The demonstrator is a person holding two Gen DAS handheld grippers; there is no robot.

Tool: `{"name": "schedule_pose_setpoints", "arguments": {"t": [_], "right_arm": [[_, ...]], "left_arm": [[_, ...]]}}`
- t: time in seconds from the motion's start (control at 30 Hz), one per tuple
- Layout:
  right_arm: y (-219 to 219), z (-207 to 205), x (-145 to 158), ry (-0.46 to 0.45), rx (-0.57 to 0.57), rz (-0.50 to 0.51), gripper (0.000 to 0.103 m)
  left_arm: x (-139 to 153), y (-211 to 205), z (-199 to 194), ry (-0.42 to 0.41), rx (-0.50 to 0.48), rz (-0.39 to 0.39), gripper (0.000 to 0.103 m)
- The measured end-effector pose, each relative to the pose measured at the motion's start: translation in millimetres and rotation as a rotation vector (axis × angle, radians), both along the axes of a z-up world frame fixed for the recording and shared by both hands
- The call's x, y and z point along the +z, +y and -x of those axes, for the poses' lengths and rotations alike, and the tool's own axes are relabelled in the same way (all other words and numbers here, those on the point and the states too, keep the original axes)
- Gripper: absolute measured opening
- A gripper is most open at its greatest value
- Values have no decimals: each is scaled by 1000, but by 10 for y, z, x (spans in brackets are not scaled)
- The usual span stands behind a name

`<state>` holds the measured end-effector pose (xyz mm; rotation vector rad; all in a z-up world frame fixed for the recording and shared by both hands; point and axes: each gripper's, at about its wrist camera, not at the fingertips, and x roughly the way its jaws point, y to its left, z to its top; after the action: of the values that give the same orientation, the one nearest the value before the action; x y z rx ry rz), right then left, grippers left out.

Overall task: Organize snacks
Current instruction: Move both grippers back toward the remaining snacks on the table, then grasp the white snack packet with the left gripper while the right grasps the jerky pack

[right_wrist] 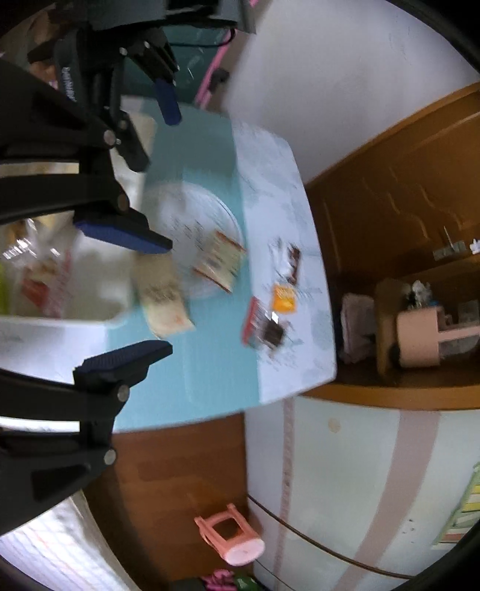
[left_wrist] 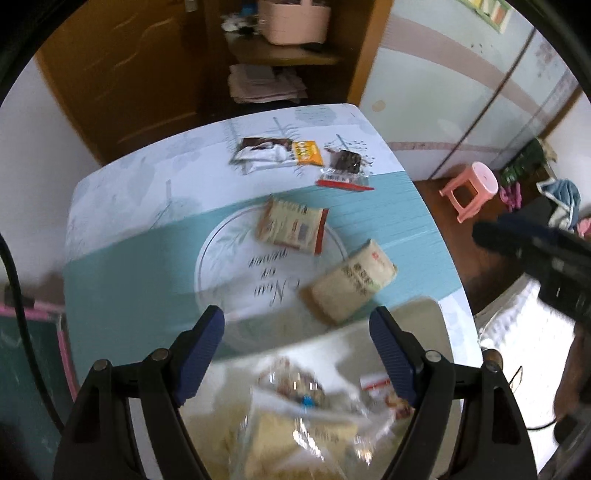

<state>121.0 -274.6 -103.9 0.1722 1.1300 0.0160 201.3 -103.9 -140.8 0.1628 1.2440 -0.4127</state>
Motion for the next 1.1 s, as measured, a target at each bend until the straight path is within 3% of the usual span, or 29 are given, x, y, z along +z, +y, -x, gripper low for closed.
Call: {"name": "schedule_pose_setpoints", "arguments": {"t": [0.13,0.43,0.67,0.83,1.1], "right_arm": [[-197,-473,-122,8,-35,12,66],[-606,-1358,-612,86,-187,-136,67],[-741,-1845,-1232,175,-271,-192,67],[-677,-2047,-1526,216,-280,-170,67],[-484,-2235,-1812,308,-246,-65,67]], "left_arm": [[-245,-178,-372,42,-38,-5,80],[-1003,-460,-1049,187,-26,-4,80],[-1392,-638,-1225,205,-5,-62,80],[-1573,-692,-1261,197,10,-112,80],[-1661,-795,-1286,180,15,-161,89]]}}
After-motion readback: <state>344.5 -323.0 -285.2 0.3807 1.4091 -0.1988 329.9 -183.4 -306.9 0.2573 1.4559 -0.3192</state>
